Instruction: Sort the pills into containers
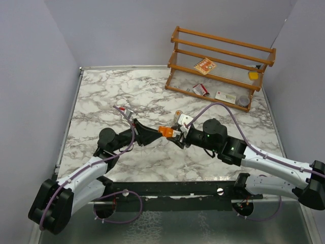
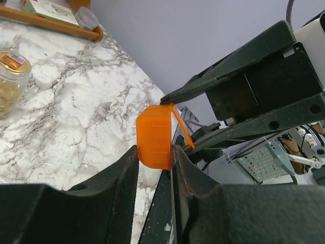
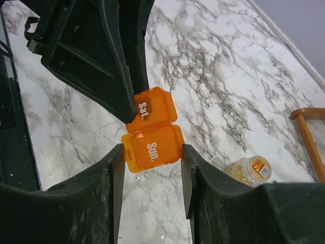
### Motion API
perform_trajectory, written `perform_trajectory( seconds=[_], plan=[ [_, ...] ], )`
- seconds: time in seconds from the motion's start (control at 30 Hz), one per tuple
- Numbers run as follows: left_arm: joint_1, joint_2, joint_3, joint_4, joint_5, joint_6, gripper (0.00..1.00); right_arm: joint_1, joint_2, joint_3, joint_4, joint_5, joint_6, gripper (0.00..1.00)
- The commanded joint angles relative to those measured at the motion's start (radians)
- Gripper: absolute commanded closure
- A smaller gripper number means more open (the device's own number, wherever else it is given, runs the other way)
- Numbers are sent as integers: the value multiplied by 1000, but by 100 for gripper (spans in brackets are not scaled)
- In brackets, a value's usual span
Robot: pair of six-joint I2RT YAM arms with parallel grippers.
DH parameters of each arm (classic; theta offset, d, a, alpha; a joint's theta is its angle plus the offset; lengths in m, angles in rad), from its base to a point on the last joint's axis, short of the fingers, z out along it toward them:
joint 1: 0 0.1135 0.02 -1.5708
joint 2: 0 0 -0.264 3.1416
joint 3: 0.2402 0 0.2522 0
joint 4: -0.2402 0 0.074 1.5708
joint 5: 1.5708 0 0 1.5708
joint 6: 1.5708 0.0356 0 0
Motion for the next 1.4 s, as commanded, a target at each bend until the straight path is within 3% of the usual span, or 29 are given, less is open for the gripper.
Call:
perform_trajectory(
  seconds=[0.0, 0.13, 0.3, 0.67, 0.7, 0.77, 0.8, 1.03, 1.13, 1.2, 1.23, 1.37],
  plan=[
    [0, 10, -24, -34, 36, 34, 100, -13, -38, 45, 104, 70, 54, 65],
    [0, 6, -32, -33, 29, 28, 100, -13, -27, 49, 142, 164, 76, 57],
    [0, -2, -37, -34, 22, 20, 100, -13, -19, 62, 175, 278, 18, 32],
    [0, 6, -38, -34, -4, -9, 100, -13, 17, 28, 242, 439, -64, 31],
    [0, 8, -37, -34, -12, -15, 100, -13, 3, 21, 231, 398, -63, 27],
    [0, 18, -36, -34, -30, -26, 100, -12, -45, -10, 233, 300, -55, 4],
    [-1, 26, -35, -34, -36, -30, 100, -13, -66, -27, 237, 262, -53, 3],
    [0, 49, -14, -33, -77, -64, 100, -12, -218, -142, 220, 108, -79, 2],
    [0, 58, -1, -34, -74, -82, 100, -13, -271, -203, 257, 0, -98, 14],
    [-2, 73, 10, -33, -63, -96, 100, -13, -271, -213, 252, -62, -110, 30],
    [-1, 81, 17, -34, -56, -105, 100, -14, -262, -215, 247, -81, -113, 33],
    [0, 114, 38, -34, -31, -132, 100, -13, -221, -214, 241, -134, -111, 32]
  ],
)
